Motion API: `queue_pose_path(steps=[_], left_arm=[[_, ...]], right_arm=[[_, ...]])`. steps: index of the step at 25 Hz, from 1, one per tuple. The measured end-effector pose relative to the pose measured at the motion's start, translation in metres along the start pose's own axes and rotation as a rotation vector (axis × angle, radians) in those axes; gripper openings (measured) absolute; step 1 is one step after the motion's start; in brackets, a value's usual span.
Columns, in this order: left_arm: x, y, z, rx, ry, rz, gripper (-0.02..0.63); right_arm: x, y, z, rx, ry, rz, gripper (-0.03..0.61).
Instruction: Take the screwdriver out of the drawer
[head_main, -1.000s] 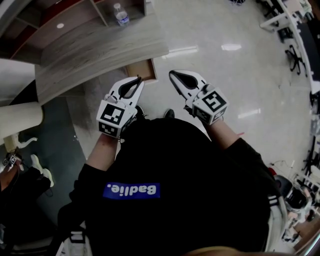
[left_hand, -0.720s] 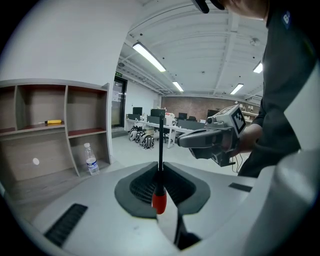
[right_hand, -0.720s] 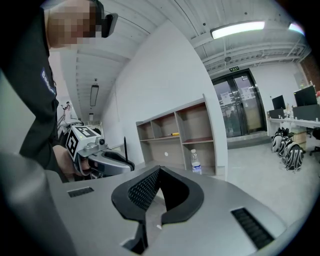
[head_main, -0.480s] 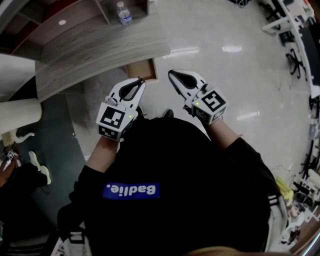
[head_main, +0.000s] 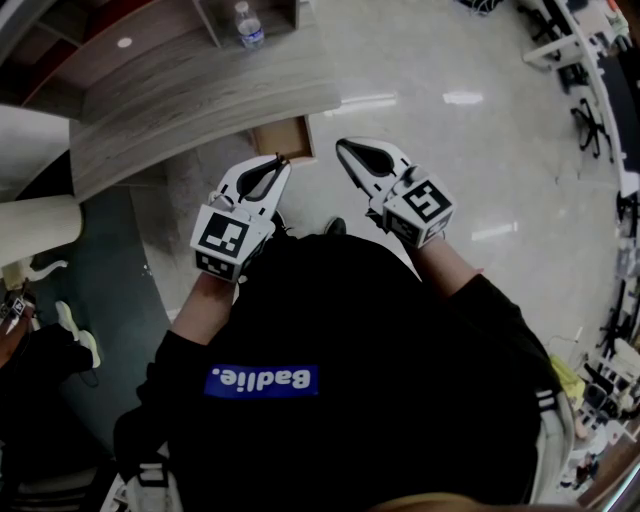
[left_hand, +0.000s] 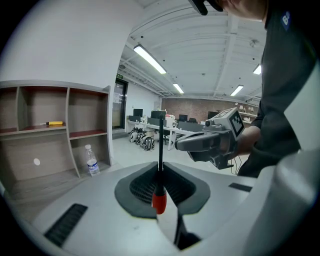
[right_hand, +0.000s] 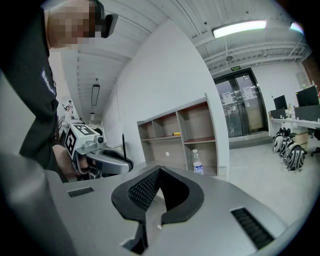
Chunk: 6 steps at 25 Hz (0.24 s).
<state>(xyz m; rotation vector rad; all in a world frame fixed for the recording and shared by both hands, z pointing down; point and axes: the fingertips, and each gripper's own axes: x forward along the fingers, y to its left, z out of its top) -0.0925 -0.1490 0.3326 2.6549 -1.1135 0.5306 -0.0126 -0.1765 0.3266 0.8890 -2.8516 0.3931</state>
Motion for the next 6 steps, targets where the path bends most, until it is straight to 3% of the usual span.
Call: queue_pose_path(steps=[6], left_arm=[[0.0002, -0.0018, 0.0052, 0.002, -0.007, -0.003, 0.031]], right_arm=[[-0.0024, -0.0004, 0.0028, 0.001, 0.003, -0.003, 0.028]])
